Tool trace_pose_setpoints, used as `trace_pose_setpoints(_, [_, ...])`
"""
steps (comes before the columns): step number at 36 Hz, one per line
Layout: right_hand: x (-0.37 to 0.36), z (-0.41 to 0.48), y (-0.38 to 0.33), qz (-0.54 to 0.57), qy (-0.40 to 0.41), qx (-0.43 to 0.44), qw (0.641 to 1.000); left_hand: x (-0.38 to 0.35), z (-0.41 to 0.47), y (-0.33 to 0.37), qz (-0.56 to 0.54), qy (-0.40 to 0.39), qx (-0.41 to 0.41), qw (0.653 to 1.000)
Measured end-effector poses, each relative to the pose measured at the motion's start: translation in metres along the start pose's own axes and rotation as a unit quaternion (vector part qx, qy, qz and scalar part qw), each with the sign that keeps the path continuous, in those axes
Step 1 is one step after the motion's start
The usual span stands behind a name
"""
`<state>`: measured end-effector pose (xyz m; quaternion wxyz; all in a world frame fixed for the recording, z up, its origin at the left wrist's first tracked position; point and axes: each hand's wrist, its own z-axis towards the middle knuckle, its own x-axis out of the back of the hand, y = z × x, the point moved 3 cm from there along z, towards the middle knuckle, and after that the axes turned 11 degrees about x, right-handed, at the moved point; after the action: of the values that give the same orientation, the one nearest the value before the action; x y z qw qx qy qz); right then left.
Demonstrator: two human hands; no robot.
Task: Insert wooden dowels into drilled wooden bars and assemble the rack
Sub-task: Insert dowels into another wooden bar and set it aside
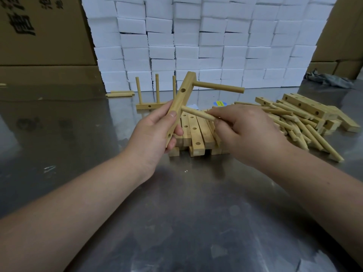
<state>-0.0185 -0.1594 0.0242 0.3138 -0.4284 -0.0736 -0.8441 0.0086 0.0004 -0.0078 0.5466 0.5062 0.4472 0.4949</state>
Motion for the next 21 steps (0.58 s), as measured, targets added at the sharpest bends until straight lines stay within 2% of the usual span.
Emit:
trace_pose_setpoints(12, [-0.001,0.000,0.003,0.009,0.067,0.056,0.996,-0.008,-0.007,0.006,-0.008,-0.025,-0.013,1.000])
trace_pose_setpoints(21, [0.004,0.002,-0.003,-0.039,0.080,0.092,0.992,-0.011,-0.010,0.012,-0.010,-0.027,-0.030,0.999])
